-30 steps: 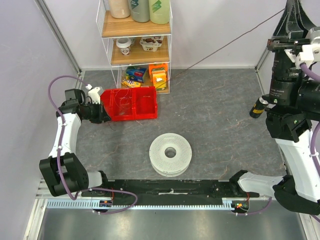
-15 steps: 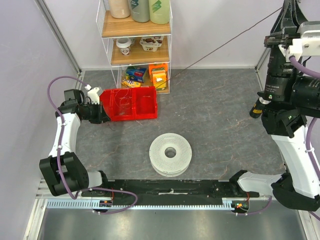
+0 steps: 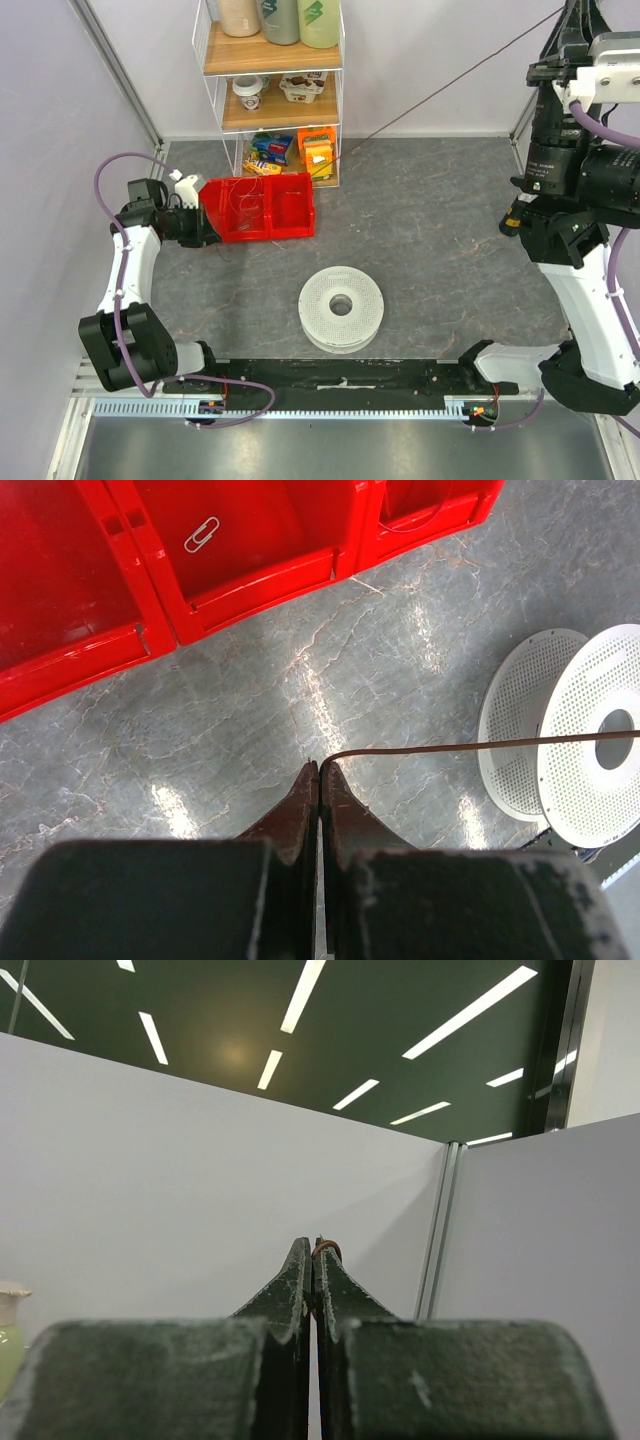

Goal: Wrap the cables

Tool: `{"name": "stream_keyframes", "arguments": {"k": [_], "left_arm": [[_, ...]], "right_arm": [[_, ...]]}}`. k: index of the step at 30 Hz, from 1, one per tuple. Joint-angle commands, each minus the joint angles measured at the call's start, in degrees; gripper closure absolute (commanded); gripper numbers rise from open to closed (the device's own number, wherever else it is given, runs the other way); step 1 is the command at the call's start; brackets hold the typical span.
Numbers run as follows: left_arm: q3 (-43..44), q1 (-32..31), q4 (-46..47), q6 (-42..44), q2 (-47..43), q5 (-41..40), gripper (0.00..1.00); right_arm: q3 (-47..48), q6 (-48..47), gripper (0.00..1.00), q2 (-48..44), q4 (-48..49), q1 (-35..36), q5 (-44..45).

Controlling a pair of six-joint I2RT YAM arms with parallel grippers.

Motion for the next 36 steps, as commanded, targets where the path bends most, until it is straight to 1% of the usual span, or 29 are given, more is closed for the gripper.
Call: {"name": "stream_keyframes", "arguments": {"k": [1,3,4,6,9,11,13,17,19,20,22,24,25,26,27,29,30,31,32,34,36], "left_arm": [[1.1,1.1,0.0,2.0,0.6,-2.7,0.98],[1.3,1.0,0.0,2.3,0.4,-2.8,0.98],[1.8,1.0,-0.1,2.5,0.0,-2.1,0.98],[2.9,1.0,0.1,2.5,-1.1,-0.3,0.98],[6.5,1.0,0.0,2.2,-3.1,2.5,0.98],[8.4,0.9,-0.1,2.1,-4.9,5.4,0.98],[10.5,0.7,-0.1,1.1,-6.4,9.6,0.98],[14.8,-0.9,1.8,-2.9,-8.8,16.7,0.98],[16.7,-2.7,4.0,-4.9,-9.5,19.0,0.98],[17.3,-3.9,5.5,-5.9,-9.9,20.0,0.98],[18.2,-7.2,9.2,-8.7,-10.8,20.1,0.98],[19.5,-11.8,11.7,-9.7,-11.4,19.3,0.98],[20.6,-19.3,13.9,-10.1,-11.5,16.5,0.98],[20.3,-22.0,15.1,-10.5,-11.4,15.1,0.98],[19.8,-24.1,16.8,-11.3,-11.4,14.6,0.98],[18.7,-28.5,19.6,-13.5,-10.2,13.7,0.98],[18.3,-30.2,20.8,-14.6,-9.7,13.3,0.98],[18.0,-32.1,21.6,-15.6,-8.8,13.0,0.98],[18.0,-34.2,22.3,-15.8,-8.1,12.3,0.98],[18.1,-38.0,22.9,-15.6,-6.6,11.0,0.98],[18.4,-41.3,23.1,-15.0,-5.4,9.9,0.98]], "right_arm": [[4.5,-1.4,1.0,0.1,4.2,-0.1,1.5],[3.6,0.3,1.0,-0.8,0.5,-0.2,1.9],[1.0,0.6,1.0,-1.7,0.1,-0.1,2.2],[-4.5,1.3,1.0,-4.3,-3.7,-0.1,2.7],[-15.6,2.8,1.0,-8.8,-9.3,-0.2,4.0],[-22.2,2.4,1.0,-11.9,-10.7,-0.4,7.9],[-27.6,3.5,1.0,-14.8,-14.7,-1.6,10.6],[-36.6,5.6,1.0,-18.5,-25.7,-5.2,13.5],[-40.6,7.6,1.0,-18.6,-34.3,-8.2,13.2],[-43.0,7.6,1.0,-18.6,-36.5,-9.8,12.5],[-47.7,8.1,1.0,-18.3,-40.4,-14.2,10.0],[-51.3,8.7,1.0,-17.5,-44.8,-19.6,5.2],[-53.5,8.7,1.0,-15.5,-51.3,-27.2,-2.2],[-54.3,8.6,1.0,-15.0,-52.9,-30.3,-5.4],[-55.8,7.3,1.0,-14.8,-54.4,-33.5,-10.7],[-58.6,5.7,1.0,-14.7,-56.0,-39.0,-15.2],[-59.3,4.0,1.0,-14.8,-57.3,-41.4,-19.1],[-60.1,2.4,0.98,-14.8,-59.2,-43.9,-21.3],[-60.6,1.7,0.92,-14.9,-59.9,-45.4,-23.6],[-59.4,-1.4,0.66,-14.6,-64.8,-47.5,-28.9],[-56.3,-1.3,0.38,-15.1,-68.8,-47.7,-33.0]]}}
